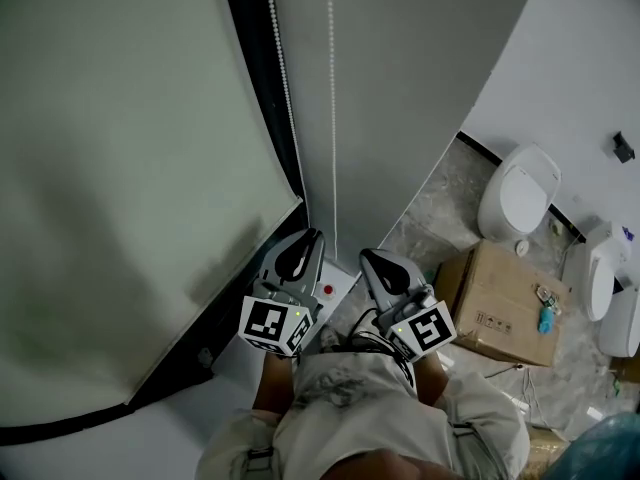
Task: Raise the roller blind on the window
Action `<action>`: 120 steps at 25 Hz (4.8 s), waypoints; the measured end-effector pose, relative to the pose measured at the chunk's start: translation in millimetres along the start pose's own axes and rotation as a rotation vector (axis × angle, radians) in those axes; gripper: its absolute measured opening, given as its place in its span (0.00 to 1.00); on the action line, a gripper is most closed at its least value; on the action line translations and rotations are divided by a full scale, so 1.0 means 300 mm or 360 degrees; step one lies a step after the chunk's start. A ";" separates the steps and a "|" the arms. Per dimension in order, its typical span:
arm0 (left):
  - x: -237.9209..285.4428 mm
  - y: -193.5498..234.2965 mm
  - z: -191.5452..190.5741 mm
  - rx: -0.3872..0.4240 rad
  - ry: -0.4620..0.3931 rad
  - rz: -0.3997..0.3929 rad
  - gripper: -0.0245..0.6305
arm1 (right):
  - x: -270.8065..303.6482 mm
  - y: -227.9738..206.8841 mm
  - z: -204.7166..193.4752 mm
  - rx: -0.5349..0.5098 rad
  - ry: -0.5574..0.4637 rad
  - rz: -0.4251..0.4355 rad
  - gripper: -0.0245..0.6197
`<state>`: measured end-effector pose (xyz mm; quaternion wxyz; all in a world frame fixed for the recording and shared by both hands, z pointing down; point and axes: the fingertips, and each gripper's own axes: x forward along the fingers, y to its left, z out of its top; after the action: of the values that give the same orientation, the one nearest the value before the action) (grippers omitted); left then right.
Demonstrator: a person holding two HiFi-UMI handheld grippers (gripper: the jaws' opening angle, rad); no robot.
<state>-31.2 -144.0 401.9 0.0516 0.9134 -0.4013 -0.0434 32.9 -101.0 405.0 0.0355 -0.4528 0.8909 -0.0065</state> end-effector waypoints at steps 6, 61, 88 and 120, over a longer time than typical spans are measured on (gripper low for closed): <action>0.060 0.030 0.024 0.0036 -0.0020 0.0025 0.15 | 0.007 -0.022 -0.006 0.0010 0.0007 0.0022 0.05; 0.039 0.039 -0.006 -0.0091 -0.0044 -0.0058 0.05 | 0.290 0.082 0.367 -0.0056 -0.0153 0.0505 0.14; 0.023 0.000 -0.046 -0.0139 -0.0033 -0.0121 0.05 | 0.312 0.102 0.388 -0.0025 -0.0151 0.0508 0.06; 0.021 0.018 -0.160 -0.0151 0.0050 -0.0090 0.05 | 0.286 0.104 0.264 0.0062 -0.0121 0.0499 0.05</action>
<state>-25.2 -149.4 449.9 0.0998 0.9215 -0.3720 -0.0496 -37.2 -150.3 319.7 0.0784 -0.3074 0.9483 -0.0010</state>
